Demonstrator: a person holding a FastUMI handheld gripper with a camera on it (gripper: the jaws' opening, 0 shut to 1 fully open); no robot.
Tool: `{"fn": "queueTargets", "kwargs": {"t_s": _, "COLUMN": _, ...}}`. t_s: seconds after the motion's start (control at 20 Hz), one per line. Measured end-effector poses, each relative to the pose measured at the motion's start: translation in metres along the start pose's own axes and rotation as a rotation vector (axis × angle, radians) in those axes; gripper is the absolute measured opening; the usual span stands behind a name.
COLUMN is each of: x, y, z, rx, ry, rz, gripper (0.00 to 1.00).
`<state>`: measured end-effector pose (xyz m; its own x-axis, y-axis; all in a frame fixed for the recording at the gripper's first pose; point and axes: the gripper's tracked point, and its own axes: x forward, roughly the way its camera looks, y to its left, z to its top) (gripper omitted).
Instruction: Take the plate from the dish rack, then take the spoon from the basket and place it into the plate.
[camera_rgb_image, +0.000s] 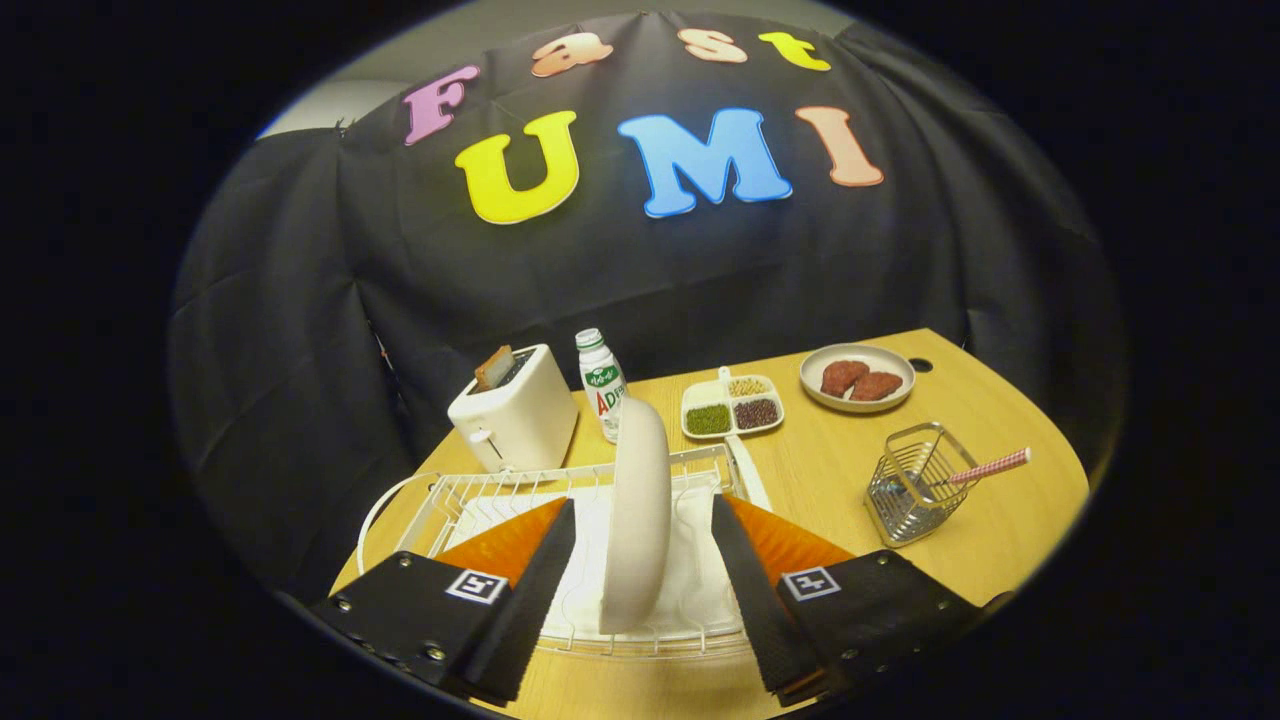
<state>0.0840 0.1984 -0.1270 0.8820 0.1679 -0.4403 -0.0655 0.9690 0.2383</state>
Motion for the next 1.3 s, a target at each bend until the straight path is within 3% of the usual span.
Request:
{"fn": "queueTargets", "kwargs": {"t_s": 0.35, "x": 0.034, "y": 0.008, "z": -0.015, "rx": 0.075, "ry": 0.123, "rz": -0.002, "gripper": 0.72}}
{"fn": "queueTargets", "kwargs": {"t_s": 0.5, "x": 0.038, "y": 0.007, "z": -0.015, "rx": 0.021, "ry": 0.166, "rz": -0.042, "gripper": 0.43}}
{"fn": "queueTargets", "kwargs": {"t_s": 0.65, "x": 0.038, "y": 0.004, "z": -0.018, "rx": -0.044, "ry": 0.188, "rz": -0.114, "gripper": 0.36}}
{"fn": "queueTargets", "kwargs": {"t_s": 0.8, "x": 0.038, "y": 0.01, "z": -0.017, "rx": -0.105, "ry": 0.196, "rz": -0.168, "gripper": 0.35}}
{"fn": "queueTargets", "kwargs": {"t_s": 1.1, "x": 0.027, "y": 0.001, "z": 0.008, "rx": -0.224, "ry": 0.161, "rz": -0.374, "gripper": 0.27}}
{"fn": "queueTargets", "kwargs": {"t_s": 1.3, "x": 0.023, "y": 0.005, "z": 0.017, "rx": -0.253, "ry": 0.152, "rz": -0.422, "gripper": 0.25}}
